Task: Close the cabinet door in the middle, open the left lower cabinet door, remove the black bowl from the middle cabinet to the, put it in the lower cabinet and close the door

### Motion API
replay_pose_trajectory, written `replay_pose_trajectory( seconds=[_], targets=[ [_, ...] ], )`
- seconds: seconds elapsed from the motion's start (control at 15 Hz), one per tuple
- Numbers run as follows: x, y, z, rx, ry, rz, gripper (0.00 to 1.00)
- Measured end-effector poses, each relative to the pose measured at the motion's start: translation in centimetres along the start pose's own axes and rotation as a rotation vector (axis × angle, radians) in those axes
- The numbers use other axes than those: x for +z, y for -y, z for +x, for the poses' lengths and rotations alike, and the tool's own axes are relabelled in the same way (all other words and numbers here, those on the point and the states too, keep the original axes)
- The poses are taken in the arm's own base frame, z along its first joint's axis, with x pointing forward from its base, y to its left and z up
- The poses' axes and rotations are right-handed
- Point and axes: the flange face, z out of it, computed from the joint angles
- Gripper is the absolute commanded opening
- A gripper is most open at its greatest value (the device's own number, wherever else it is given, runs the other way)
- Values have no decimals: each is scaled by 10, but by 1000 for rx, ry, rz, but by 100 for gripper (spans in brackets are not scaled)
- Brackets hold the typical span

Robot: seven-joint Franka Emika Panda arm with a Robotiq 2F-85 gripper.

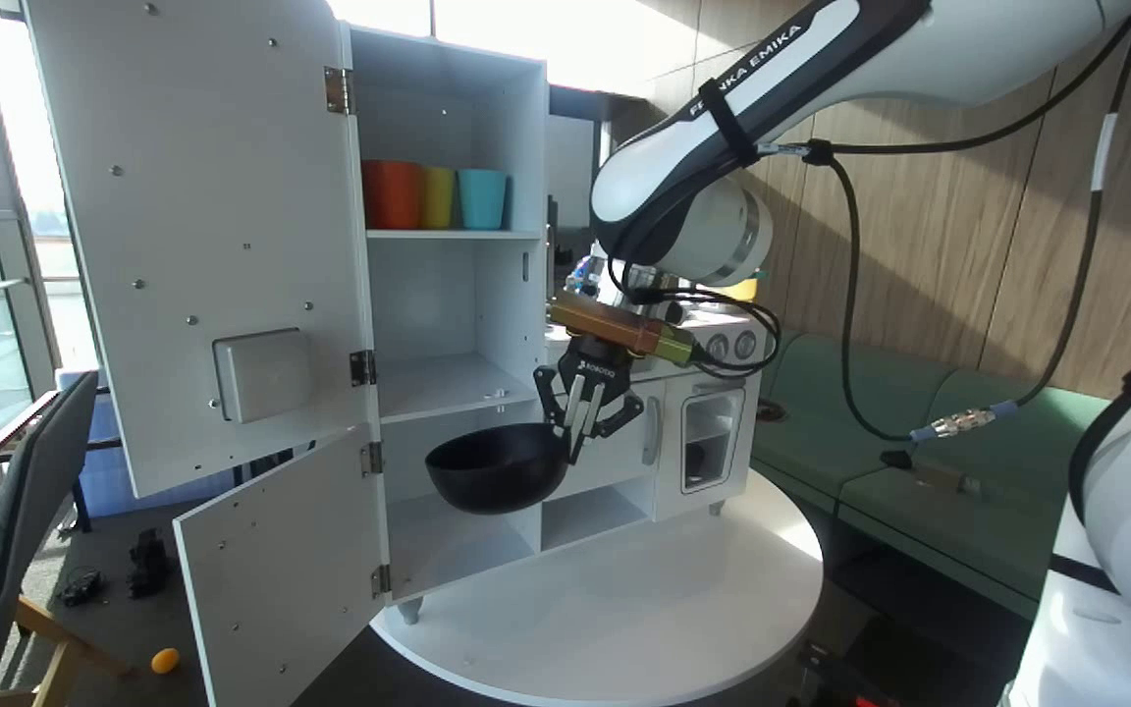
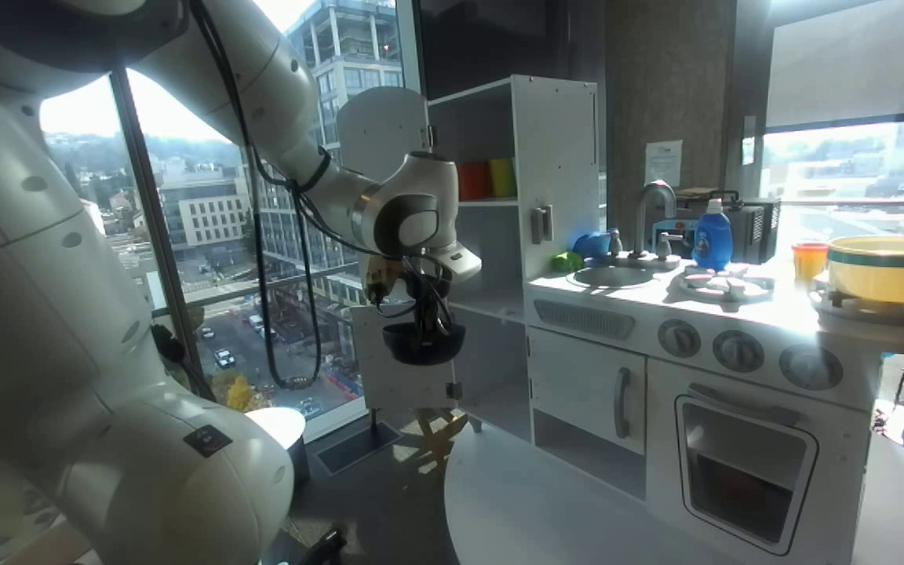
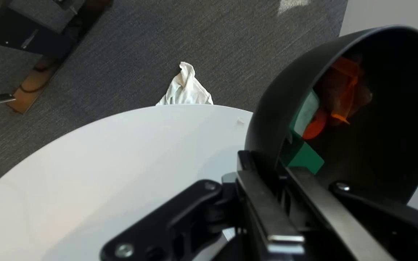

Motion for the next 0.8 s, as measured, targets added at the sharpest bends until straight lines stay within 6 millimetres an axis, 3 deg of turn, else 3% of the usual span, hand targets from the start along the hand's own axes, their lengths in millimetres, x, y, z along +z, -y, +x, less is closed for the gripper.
replay_pose_trajectory(
  seconds=[0.33,0.8],
  targets=[
    [38,-22,-9,7,53,-20,13],
    [91,-14,2,33,-25,-6,13]
  ],
)
